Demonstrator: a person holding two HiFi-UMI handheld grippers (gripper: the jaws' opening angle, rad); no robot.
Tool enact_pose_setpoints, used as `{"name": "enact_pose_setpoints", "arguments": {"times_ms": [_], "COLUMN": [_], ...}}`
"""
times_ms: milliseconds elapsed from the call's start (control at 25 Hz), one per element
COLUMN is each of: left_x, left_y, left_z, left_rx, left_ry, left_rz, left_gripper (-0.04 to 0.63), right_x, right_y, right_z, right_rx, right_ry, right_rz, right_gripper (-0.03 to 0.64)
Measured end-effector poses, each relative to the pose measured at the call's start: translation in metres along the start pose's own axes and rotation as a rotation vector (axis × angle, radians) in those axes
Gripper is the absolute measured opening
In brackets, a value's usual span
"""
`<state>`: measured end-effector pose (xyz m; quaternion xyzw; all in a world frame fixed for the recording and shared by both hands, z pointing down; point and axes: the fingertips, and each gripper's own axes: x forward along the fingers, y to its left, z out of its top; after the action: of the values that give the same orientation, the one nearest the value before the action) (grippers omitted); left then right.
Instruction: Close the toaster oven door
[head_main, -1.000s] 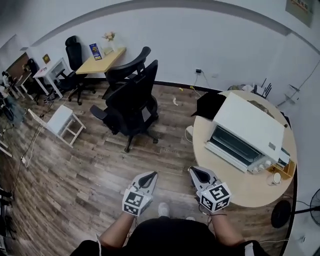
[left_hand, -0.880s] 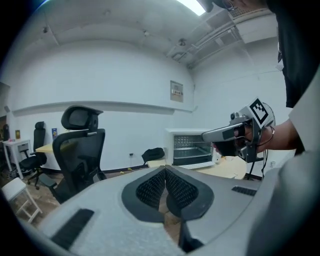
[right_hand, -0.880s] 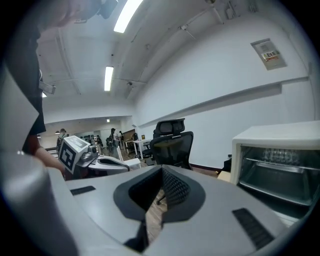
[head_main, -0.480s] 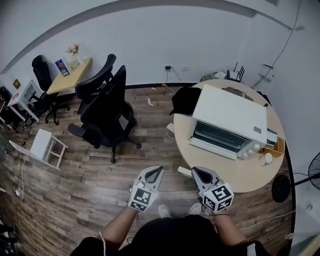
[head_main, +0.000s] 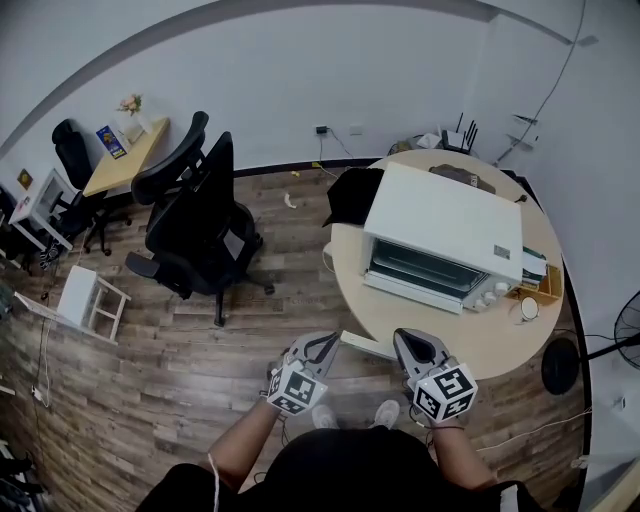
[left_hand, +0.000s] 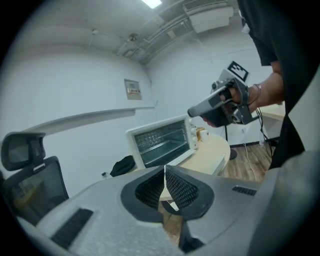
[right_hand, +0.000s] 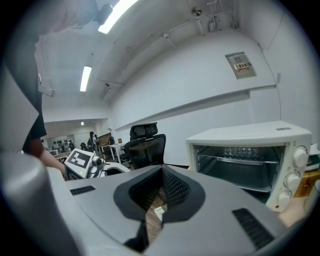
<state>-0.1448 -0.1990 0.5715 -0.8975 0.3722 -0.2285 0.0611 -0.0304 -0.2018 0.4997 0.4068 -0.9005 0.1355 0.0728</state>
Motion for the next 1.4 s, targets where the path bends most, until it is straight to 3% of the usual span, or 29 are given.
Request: {"name": "enact_pose_setpoints", "arguments": {"times_ms": [280,400,640,760,920,1200,1400], "left_x": [0.030,0.041,0.055,0.063,0.076,0.079,0.080], "left_y": [-0.031,-0.043,-0.050,-0.047,-0.041,-0.042,-0.043], "left_z": [-0.029,-0.045,-0.077,-0.090,-0.106,-0.113,-0.115], "left_rx": [0.331,0.447,0.751,0.867,0.936,0.977,0.967], "left_ry": [0.158,0.226,0.360,0.417,0.477,0.465,0.471], "left_rz": [-0.069,-0.105,-0.135,-0.131,-0.122,-0.115,-0.116], "left_gripper": [0.019,0.113,0.132,0.132,0.150,0.155,0.152], "right_x": [-0.005,-0.008,-0.009,-0.011,-0.017,-0.021,-0.013], "right_y": [-0.007,-0.013,-0.019,-0.021,-0.026,-0.040,-0.032], "right_z": [0.003,0.003,-0.001,-0.008,-0.016,-0.016,-0.010], "right_rx": [0.034,0.039,0.050,0.060,0.069,0.072,0.066], "right_ry": [-0.050,-0.058,-0.049,-0.034,-0.014,-0.013,-0.021], "right_rz": [0.045,0.049,0.037,0.030,0.020,0.004,0.034], "right_gripper": [-0.006,-0.006,-0.006,-0.006,-0.006,-0.006,-0.006]}}
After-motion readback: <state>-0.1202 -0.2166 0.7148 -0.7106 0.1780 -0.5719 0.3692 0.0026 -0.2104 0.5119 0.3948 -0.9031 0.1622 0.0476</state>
